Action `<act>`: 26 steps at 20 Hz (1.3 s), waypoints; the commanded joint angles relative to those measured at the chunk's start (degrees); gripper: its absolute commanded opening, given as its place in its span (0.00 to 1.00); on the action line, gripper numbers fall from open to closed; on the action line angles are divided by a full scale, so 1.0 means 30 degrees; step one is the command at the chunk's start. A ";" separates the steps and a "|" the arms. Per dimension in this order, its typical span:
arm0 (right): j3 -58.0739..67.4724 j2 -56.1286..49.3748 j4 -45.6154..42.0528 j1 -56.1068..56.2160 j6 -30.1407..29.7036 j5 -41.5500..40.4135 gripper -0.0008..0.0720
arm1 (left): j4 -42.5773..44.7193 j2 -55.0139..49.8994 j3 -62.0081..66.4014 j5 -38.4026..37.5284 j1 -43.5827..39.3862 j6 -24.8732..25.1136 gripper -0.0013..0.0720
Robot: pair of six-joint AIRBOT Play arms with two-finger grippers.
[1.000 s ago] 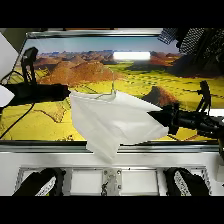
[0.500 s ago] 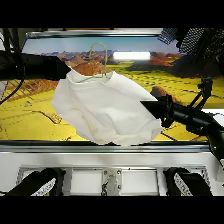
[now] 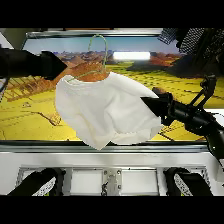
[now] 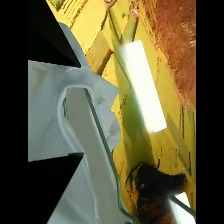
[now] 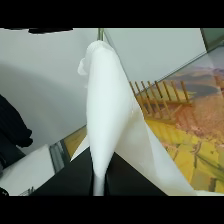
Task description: Fold the clothes and pants, and hang the long-sleeved shirts on hangers.
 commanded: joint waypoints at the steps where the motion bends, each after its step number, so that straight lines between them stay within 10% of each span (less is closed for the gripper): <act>1: 0.0007 -0.0007 0.0044 0.0007 0.0066 -0.0044 0.03 | 0.0175 0.1020 0.0058 0.0313 0.1559 -0.0138 0.79; 2: 0.0066 0.0000 0.0073 -0.0044 0.0066 -0.0124 0.03 | 0.0175 0.1413 -0.0328 0.0459 0.2004 -0.0153 0.74; 5: 0.1064 0.0000 0.0087 -0.0780 0.0240 -0.0874 0.03 | 0.0146 0.2732 -0.2579 0.0991 0.2871 -0.0124 0.03; 21: 0.8983 0.1829 -0.4546 -1.5970 0.3694 -0.9398 0.03 | -0.0648 0.3060 -0.9238 0.4779 -0.0015 0.0087 0.03; 26: 1.1956 0.1625 -1.1052 -1.9059 0.7796 -1.3070 0.03 | -0.0656 0.1632 -0.9238 0.5727 -0.0852 0.0481 0.03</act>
